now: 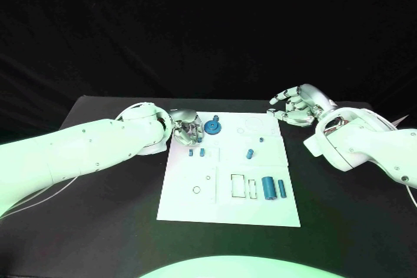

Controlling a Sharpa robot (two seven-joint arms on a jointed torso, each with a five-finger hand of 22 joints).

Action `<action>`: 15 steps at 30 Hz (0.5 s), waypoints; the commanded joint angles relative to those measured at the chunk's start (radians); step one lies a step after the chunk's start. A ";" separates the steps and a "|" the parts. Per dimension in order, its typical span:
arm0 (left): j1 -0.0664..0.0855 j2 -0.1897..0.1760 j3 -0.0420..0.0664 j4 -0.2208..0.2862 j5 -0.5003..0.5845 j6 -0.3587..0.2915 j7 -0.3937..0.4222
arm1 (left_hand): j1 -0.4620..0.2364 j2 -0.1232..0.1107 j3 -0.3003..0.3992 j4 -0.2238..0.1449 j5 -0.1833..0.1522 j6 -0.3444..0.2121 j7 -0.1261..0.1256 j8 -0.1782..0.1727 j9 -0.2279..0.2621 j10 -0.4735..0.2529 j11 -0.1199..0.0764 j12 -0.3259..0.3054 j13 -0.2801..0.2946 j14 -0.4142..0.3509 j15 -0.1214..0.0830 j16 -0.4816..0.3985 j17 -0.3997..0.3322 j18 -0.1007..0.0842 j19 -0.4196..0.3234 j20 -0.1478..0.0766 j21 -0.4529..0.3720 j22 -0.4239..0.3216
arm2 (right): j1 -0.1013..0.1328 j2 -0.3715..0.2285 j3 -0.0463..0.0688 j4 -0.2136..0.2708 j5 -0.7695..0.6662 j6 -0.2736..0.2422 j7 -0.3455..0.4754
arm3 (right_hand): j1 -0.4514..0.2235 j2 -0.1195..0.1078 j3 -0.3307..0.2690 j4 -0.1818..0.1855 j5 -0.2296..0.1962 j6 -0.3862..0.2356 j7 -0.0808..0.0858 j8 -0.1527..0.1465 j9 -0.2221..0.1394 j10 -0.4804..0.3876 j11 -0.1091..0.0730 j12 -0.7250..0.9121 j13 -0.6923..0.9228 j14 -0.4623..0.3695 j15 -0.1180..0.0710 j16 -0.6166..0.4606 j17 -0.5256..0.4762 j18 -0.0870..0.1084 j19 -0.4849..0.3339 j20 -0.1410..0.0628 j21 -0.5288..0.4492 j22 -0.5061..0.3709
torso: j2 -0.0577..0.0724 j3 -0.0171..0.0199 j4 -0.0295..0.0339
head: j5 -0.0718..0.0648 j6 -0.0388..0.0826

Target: Assemble the parts on the task board

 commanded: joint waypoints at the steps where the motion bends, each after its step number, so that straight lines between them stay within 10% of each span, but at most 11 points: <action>1: 0.000 0.000 0.000 0.002 0.004 0.013 -0.005 | -0.010 0.002 0.003 0.004 -0.004 -0.008 0.000 -0.005 -0.002 -0.008 0.003 -0.006 0.001 -0.007 0.001 0.000 -0.001 -0.016 -0.006 0.001 -0.004 0.000 | 0.000 0.000 0.000 0.001 -0.012 0.000 0.006 | -0.001 -0.012 0.006 0.000 0.004 -0.004 -0.005 0.004 0.001 0.007 0.000 0.002 -0.001 0.084 -0.004 -0.007 0.182 0.015 -0.004 -0.004 -0.007 0.106 | 0.000 -0.0004 -0.0004 | 0.000 -0.001; 13: 0.000 -0.021 0.005 0.002 0.007 0.005 -0.010 | -0.013 -0.003 0.003 0.004 -0.004 -0.037 0.000 -0.024 -0.009 -0.014 0.004 -0.008 0.008 -0.011 0.002 -0.001 -0.010 -0.014 -0.012 0.002 -0.012 -0.008 | 0.000 -0.002 0.000 -0.007 -0.015 0.028 -0.001 | -0.001 -0.015 0.006 -0.001 0.002 -0.008 -0.004 0.004 0.001 -0.014 0.000 -0.024 -0.025 0.081 -0.004 -0.011 0.172 0.018 -0.010 -0.004 -0.019 0.100 | -0.001 -0.0010 -0.0012 | -0.002 0.002; 15: 0.000 -0.031 0.009 0.005 0.018 -0.002 -0.006 | -0.014 -0.004 0.003 0.004 -0.003 -0.041 0.001 -0.028 -0.010 -0.029 0.008 -0.012 0.008 -0.026 0.005 -0.011 -0.037 -0.010 -0.031 0.003 -0.027 -0.025 | 0.000 -0.001 0.000 -0.013 -0.017 0.046 0.002 | 0.008 -0.020 0.020 -0.006 -0.009 -0.005 -0.007 0.015 0.004 -0.149 -0.001 -0.204 -0.184 0.072 -0.005 -0.026 0.140 0.026 -0.029 -0.007 -0.061 0.077 | -0.001 -0.0013 -0.0014 | -0.003 0.004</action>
